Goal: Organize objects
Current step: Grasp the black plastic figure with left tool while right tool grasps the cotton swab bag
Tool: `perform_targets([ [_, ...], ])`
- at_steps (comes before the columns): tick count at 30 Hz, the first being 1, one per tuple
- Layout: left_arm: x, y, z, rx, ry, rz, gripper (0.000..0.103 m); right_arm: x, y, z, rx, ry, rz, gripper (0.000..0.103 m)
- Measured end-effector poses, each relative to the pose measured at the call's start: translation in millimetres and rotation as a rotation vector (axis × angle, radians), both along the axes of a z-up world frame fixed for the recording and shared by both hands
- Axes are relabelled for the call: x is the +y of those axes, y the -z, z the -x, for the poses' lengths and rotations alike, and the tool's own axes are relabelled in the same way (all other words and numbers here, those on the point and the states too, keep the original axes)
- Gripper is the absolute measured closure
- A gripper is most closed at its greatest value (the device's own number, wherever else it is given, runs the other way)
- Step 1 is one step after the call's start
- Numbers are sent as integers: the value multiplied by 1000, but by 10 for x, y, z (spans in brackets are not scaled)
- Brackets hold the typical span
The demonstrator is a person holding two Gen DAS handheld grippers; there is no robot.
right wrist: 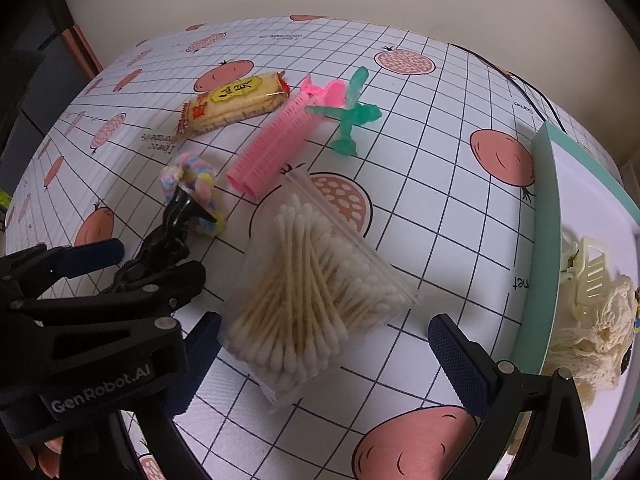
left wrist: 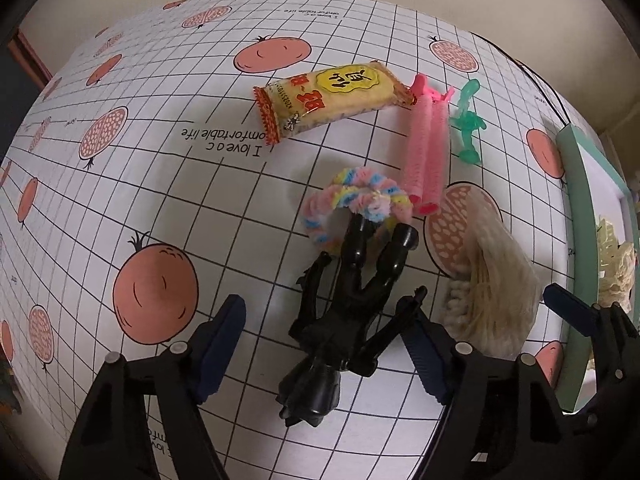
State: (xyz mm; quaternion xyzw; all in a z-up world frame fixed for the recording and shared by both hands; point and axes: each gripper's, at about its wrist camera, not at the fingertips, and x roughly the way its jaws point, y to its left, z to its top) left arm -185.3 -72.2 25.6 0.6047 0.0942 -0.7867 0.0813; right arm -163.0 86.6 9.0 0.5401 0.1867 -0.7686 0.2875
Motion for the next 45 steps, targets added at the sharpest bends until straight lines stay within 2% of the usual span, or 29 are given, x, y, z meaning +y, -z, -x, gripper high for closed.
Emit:
perform_targets([
  [4, -46, -35, -3, 4, 1, 13, 43, -7, 2, -3, 2, 0, -2, 0],
  [13, -199, -91, -16, 14, -3, -14, 60, 5, -15, 50, -4, 20, 5, 14],
  [25, -471, -139, -32, 36, -24, -105, 67, 95, -36, 180, 1, 39, 4, 30],
  [30, -638, -149, -46, 49, -42, -180, 67, 220, -64, 267, 14, 47, -7, 45],
  [33, -675, -163, -41, 56, -58, -223, 67, 317, -89, 292, 11, 52, 1, 50],
  [35, -444, -175, -167, 60, -69, -236, 67, 349, -102, 294, 11, 57, 3, 53],
  [39, -484, -139, -102, 61, -76, -242, 67, 406, -119, 328, 15, 61, 3, 62],
  [45, -481, -142, -175, 61, -83, -247, 67, 370, -144, 199, 15, 67, 10, 66],
])
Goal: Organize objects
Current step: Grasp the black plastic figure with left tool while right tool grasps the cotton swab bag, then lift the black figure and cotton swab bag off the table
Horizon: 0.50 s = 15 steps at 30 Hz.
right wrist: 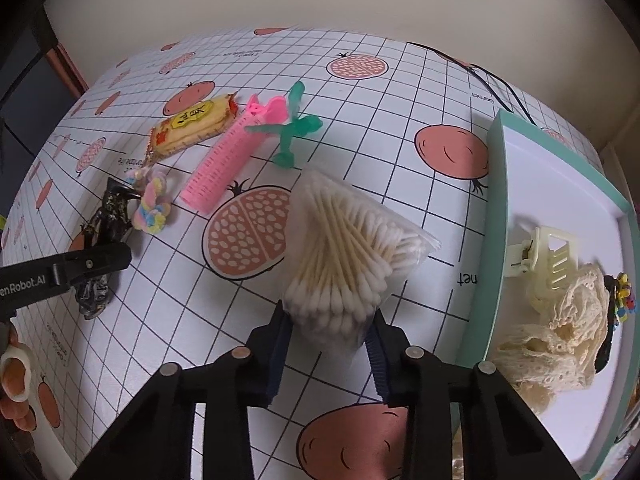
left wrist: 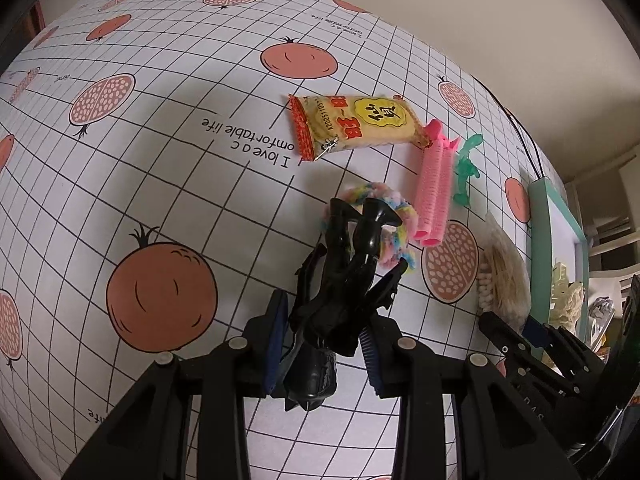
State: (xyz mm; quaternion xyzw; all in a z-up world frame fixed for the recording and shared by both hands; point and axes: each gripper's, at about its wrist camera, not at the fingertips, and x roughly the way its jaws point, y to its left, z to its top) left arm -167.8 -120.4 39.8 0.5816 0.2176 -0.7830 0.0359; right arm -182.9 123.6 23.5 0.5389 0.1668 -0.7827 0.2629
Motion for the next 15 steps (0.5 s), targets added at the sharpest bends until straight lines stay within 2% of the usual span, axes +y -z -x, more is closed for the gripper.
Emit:
perform_targets([
  [15, -79, -29, 12, -3, -25, 5, 68, 7, -27, 17, 0, 7, 17, 69],
])
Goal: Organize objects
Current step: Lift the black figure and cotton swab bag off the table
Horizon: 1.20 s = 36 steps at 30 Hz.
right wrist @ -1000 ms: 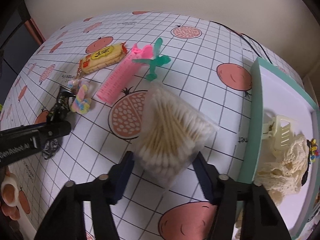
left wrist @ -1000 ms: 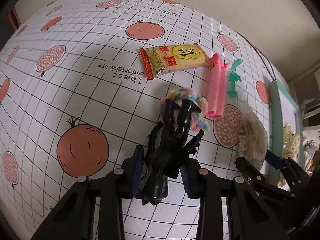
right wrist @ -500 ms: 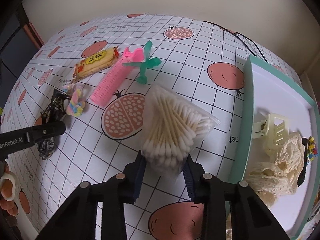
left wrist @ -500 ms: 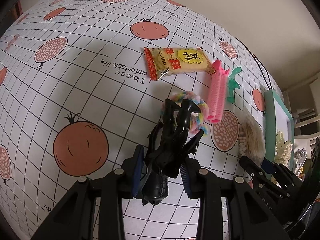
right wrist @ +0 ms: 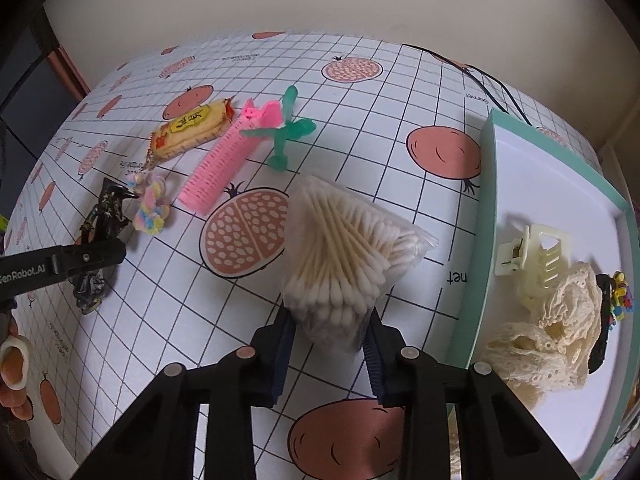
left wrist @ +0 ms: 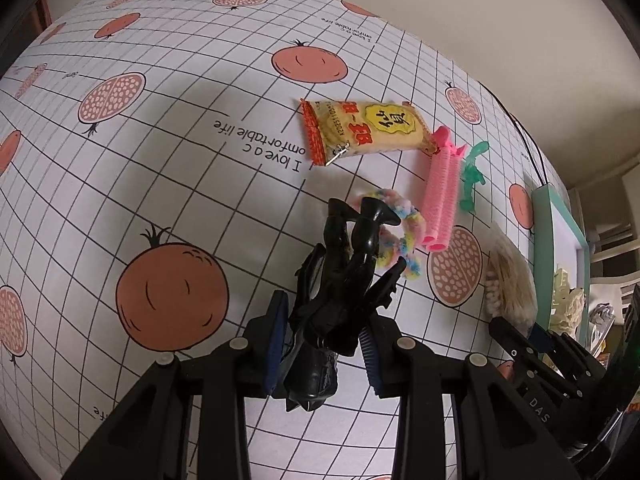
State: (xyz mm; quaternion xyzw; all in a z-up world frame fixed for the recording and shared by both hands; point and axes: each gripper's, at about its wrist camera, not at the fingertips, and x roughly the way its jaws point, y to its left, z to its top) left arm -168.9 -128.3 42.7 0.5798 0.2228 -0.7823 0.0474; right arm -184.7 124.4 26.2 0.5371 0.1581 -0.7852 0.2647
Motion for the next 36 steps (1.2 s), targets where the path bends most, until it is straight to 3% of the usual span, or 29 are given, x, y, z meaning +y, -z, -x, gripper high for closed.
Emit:
perform_targets([
  [11, 40, -123, 117, 41, -13, 25, 68, 57, -177, -10, 19, 0, 46, 71],
  [23, 99, -105, 161, 36, -12, 44, 68, 32, 5, -6, -10, -2, 0, 70],
  [25, 103, -99, 162, 35, -12, 49, 68, 25, 7, -9, -6, 0, 3, 68],
  [27, 99, -91, 163, 35, -15, 44, 68, 46, 1, -3, -7, 1, 10, 55],
  [29, 98, -92, 163, 34, -14, 46, 68, 53, -15, -5, -5, 5, 16, 50],
  [36, 116, -93, 168, 36, -20, 34, 68, 71, -25, 89, -2, 67, 45, 44],
])
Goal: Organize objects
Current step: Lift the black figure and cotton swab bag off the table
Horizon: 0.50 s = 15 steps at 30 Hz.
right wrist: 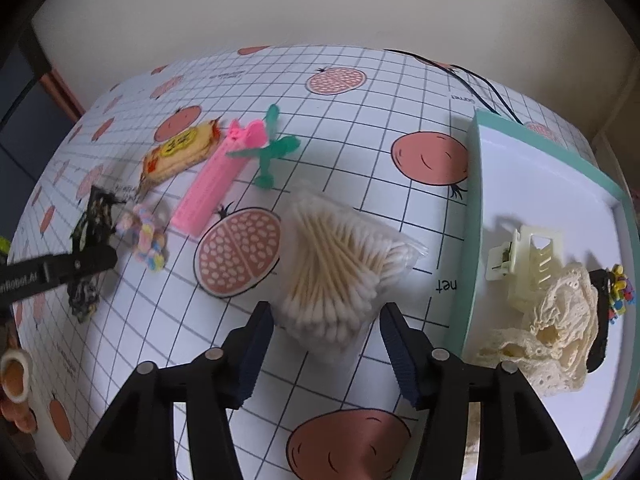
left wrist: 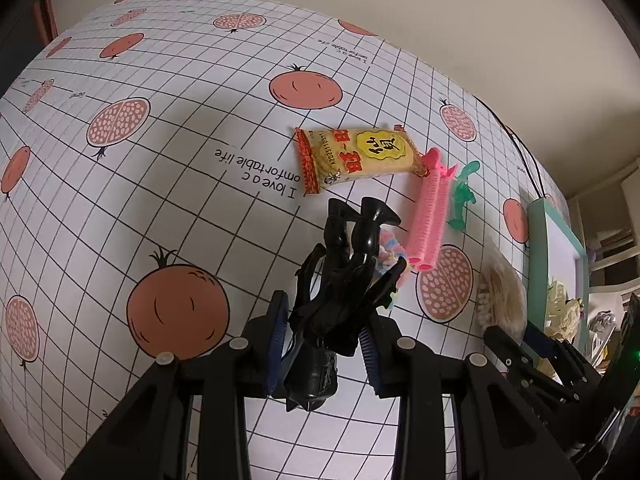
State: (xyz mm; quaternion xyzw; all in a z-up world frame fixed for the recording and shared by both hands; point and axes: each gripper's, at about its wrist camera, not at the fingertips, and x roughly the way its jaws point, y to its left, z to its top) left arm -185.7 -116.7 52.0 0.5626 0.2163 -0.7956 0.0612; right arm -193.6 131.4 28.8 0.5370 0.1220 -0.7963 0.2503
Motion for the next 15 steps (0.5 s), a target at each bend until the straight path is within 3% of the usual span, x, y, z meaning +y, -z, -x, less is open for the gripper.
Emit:
perform_targets([
  [15, 22, 79, 82, -16, 5, 2, 67, -78, 22, 116, -2, 75, 89, 39],
])
